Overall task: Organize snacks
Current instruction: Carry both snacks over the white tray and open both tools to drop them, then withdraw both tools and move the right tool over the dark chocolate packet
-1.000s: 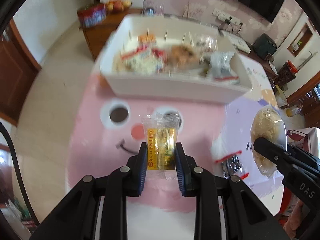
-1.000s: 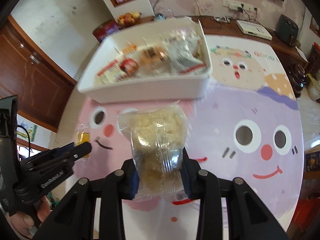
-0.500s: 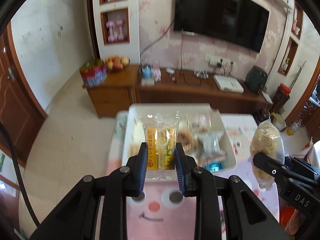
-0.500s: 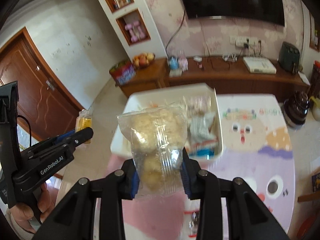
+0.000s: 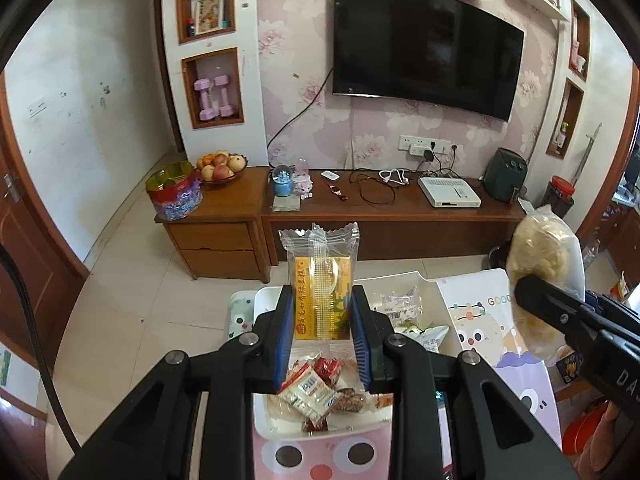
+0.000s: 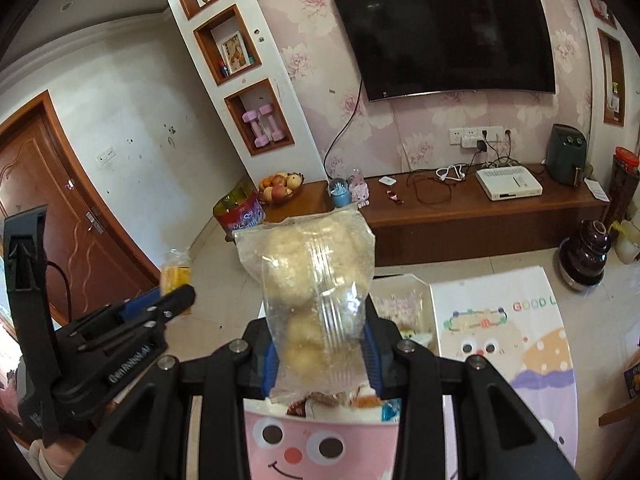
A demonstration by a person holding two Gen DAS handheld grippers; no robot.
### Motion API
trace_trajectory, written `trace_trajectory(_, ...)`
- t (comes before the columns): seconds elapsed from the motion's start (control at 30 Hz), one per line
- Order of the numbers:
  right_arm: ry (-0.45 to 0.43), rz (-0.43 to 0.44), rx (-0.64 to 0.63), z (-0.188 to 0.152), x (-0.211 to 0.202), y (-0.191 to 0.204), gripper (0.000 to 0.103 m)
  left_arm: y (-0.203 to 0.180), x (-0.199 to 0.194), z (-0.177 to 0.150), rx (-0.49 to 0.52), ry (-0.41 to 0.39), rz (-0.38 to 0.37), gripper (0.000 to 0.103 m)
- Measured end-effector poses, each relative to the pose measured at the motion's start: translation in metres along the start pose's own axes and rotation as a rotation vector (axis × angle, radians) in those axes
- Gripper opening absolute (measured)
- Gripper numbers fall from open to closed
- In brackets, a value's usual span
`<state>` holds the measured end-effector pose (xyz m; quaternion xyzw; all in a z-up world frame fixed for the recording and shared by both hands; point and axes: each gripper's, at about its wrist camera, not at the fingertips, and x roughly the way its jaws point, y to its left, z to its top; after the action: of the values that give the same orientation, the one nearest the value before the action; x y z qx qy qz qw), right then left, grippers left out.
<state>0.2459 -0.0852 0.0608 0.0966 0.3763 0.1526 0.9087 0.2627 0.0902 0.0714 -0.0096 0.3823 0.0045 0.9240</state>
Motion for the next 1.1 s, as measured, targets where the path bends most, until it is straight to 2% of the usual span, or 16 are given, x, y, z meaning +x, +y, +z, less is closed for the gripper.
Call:
trace_trajectory(0.2, 0.052, -0.028, 0.001, 0.003, 0.042, 0.002, 0.035, -0.002, 0.047, 0.003, 0.022, 0.068, 0.006, 0.027)
trace_trajectory(0.23, 0.062, -0.026, 0.003, 0.002, 0.047, 0.002, 0.037, -0.001, 0.052, 0.002, 0.020, 0.077, 0.010, 0.034)
trace_trajectory(0.27, 0.077, -0.027, 0.005, 0.001, 0.053, 0.000, 0.037, 0.000, 0.057, 0.002, 0.019, 0.085, 0.014, 0.051)
trace_trajectory(0.3, 0.095, -0.029, 0.010, 0.000, 0.061, -0.002, 0.037, 0.003, 0.065, 0.001, 0.016, 0.095, 0.024, 0.064)
trace_trajectory(0.33, 0.108, -0.028, 0.016, -0.001, 0.066, -0.003, 0.038, 0.005, 0.069, 0.001, 0.011, 0.098, 0.034, 0.082)
trace_trajectory(0.37, 0.122, -0.025, 0.027, -0.003, 0.071, -0.005, 0.040, 0.007, 0.072, 0.000, 0.006, 0.095, 0.041, 0.084)
trace_trajectory(0.57, 0.116, -0.034, 0.076, -0.006, 0.077, -0.017, 0.051, 0.023, 0.085, -0.005, -0.043, 0.121, 0.038, 0.084)
trace_trajectory(0.77, 0.115, -0.040, 0.060, -0.007, 0.072, -0.017, 0.051, 0.027, 0.079, -0.007, -0.060, 0.105, 0.029, 0.084)
trace_trajectory(1.1, 0.114, -0.033, 0.021, -0.016, 0.048, -0.012, 0.051, 0.018, 0.049, -0.012, -0.062, 0.060, 0.011, 0.085)
